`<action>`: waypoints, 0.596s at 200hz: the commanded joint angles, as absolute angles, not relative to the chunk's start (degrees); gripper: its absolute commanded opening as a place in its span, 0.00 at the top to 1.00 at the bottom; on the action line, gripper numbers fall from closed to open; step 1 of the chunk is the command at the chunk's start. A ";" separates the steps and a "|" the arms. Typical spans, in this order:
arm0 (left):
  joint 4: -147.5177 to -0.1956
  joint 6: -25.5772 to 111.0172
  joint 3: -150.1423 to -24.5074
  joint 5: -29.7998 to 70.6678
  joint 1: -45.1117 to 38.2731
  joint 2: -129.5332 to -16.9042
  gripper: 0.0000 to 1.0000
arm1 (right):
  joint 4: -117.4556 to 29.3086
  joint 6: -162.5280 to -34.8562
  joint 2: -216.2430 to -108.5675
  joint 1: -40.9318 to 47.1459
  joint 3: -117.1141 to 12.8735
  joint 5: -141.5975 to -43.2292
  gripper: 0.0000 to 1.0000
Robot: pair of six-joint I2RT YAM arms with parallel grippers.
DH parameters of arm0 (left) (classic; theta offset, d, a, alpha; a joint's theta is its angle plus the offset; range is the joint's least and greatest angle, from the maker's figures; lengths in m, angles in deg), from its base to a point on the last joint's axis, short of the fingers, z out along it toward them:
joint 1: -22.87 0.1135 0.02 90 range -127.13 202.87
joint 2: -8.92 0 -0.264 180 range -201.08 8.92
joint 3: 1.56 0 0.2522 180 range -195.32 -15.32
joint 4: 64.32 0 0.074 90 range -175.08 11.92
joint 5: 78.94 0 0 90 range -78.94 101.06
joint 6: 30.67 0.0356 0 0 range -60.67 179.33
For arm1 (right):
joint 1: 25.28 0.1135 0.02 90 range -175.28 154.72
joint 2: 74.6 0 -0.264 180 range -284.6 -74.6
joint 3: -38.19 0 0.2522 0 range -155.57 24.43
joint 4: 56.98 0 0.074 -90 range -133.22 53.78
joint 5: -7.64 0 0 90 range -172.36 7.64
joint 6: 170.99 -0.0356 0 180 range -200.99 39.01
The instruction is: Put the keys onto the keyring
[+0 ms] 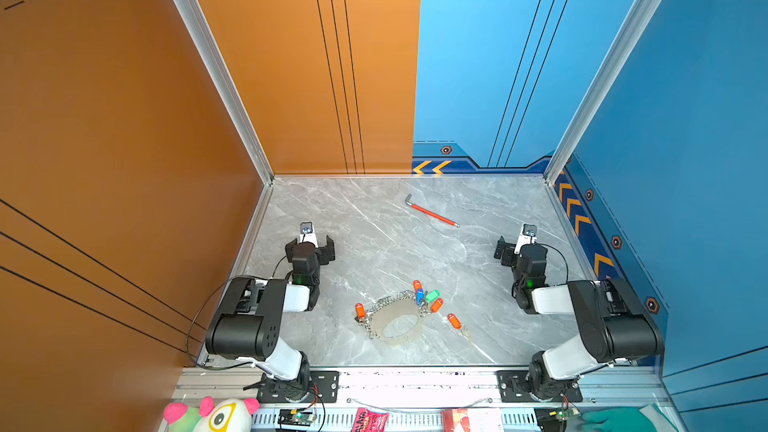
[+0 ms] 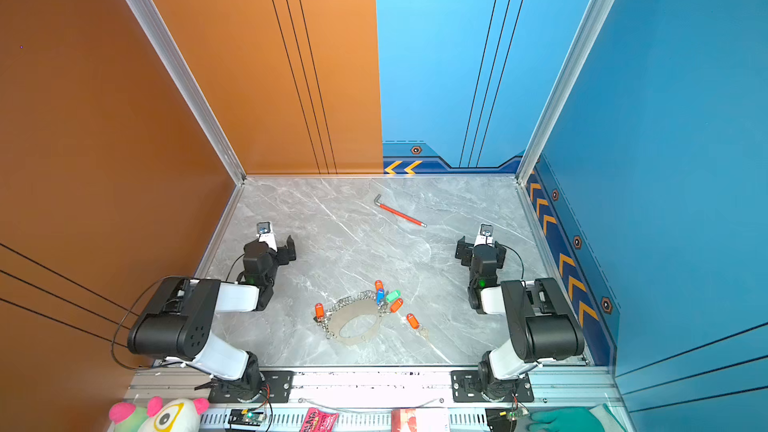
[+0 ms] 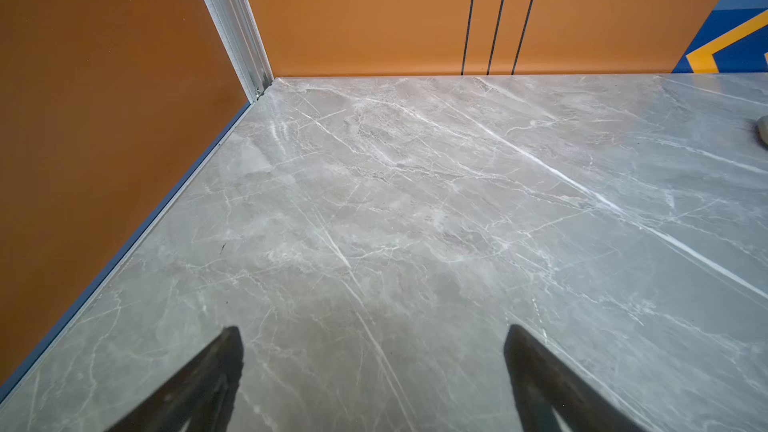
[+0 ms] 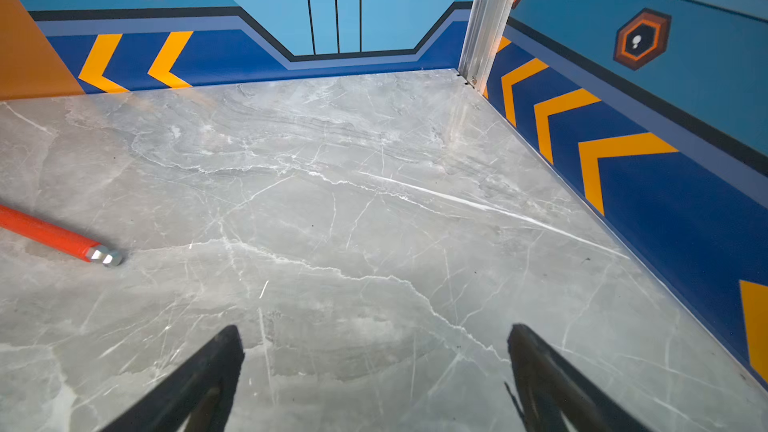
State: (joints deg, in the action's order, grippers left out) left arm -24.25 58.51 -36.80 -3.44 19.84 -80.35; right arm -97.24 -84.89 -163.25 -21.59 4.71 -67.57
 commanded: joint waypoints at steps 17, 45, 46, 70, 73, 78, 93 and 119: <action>-23.14 59.48 -36.26 -4.13 19.57 -80.87 0.02 | -96.48 -84.70 -163.20 -22.02 3.69 -68.48 0.00; -23.14 59.44 -36.26 -4.03 19.62 -80.87 0.02 | -96.42 -84.72 -163.20 -22.09 3.62 -68.61 0.00; -23.14 59.43 -36.21 -4.04 19.66 -80.84 0.02 | -96.41 -84.70 -163.20 -22.10 3.61 -68.63 0.00; -23.14 59.35 -36.25 -3.49 19.90 -80.94 0.02 | -96.31 -84.92 -163.20 -22.23 3.62 -69.07 0.00; -23.14 59.41 -36.24 -3.45 19.88 -80.93 0.02 | -96.31 -84.87 -163.20 -22.29 3.61 -69.15 0.00; -23.10 59.35 -36.25 -3.48 19.88 -80.88 0.02 | -96.31 -84.88 -163.22 -22.37 3.61 -69.18 0.00; -23.14 59.38 -36.27 -3.47 19.88 -80.85 0.02 | -96.33 -84.94 -163.20 -22.33 3.60 -69.22 0.00; -23.14 59.34 -36.32 -3.31 20.03 -80.88 0.02 | -96.31 -84.90 -163.24 -22.38 3.58 -69.19 0.00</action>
State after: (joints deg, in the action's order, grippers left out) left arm -24.25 58.51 -36.80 -3.44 19.84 -80.35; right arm -97.22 -84.92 -163.25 -21.96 4.55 -68.67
